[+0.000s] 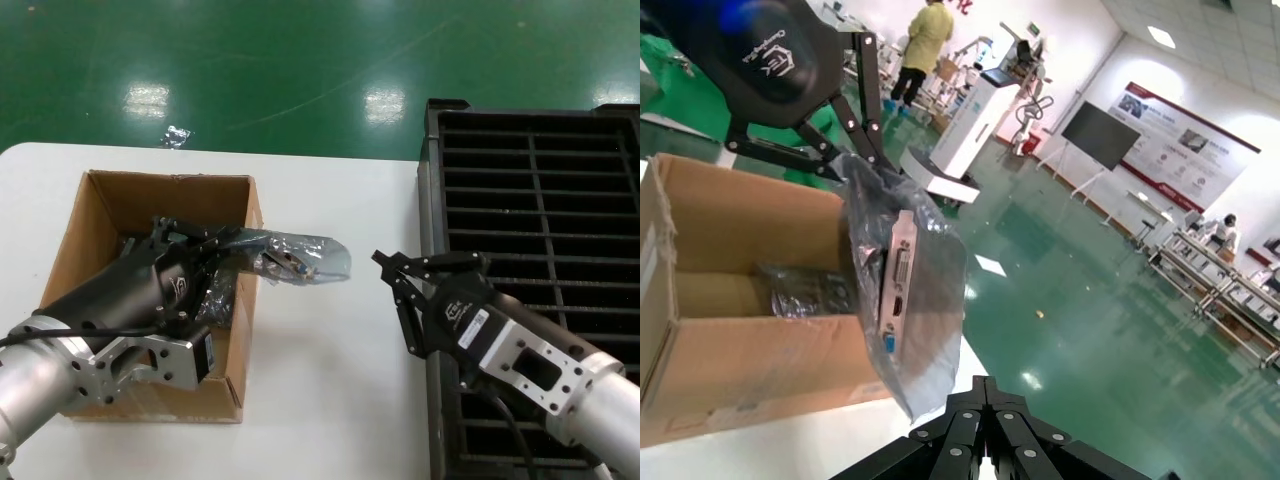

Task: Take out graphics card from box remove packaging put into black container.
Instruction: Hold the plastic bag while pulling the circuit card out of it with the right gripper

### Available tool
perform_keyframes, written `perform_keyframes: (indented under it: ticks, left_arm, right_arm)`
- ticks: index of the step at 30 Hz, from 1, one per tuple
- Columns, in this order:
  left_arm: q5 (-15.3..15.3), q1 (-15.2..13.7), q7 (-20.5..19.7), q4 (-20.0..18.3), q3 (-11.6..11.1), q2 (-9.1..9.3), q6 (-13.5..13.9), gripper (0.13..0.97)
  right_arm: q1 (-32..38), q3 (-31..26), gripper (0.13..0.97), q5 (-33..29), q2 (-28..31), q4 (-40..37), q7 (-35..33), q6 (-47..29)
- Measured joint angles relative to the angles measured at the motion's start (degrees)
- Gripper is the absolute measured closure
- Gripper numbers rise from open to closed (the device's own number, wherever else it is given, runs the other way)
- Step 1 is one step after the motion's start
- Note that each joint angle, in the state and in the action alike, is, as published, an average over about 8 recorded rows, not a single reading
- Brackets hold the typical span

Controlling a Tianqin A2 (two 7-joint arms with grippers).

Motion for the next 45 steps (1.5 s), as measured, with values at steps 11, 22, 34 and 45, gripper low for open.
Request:
perform_keyframes:
  ticks: [11,22,34,45]
  left_arm:
    - [0.0,0.0,0.0,0.0,0.0,0.0,0.0,0.958]
    - [0.0,0.0,0.0,0.0,0.0,0.0,0.0,0.958]
    - [0.0,0.0,0.0,0.0,0.0,0.0,0.0,0.958]
    - [0.0,0.0,0.0,0.0,0.0,0.0,0.0,0.958]
  right_arm:
    - [0.1,-0.4,0.946,0.6,-0.9,0.2,0.2,-2.8]
    - [1.8,-0.5,0.961,2.8,-4.9,-4.6,-3.1,-8.2]
    - [4.2,-0.5,0.961,-5.2,-8.9,-12.6,3.9,-16.3]
    - [9.9,-0.5,0.961,-33.4,-12.4,-22.3,31.7,-30.3]
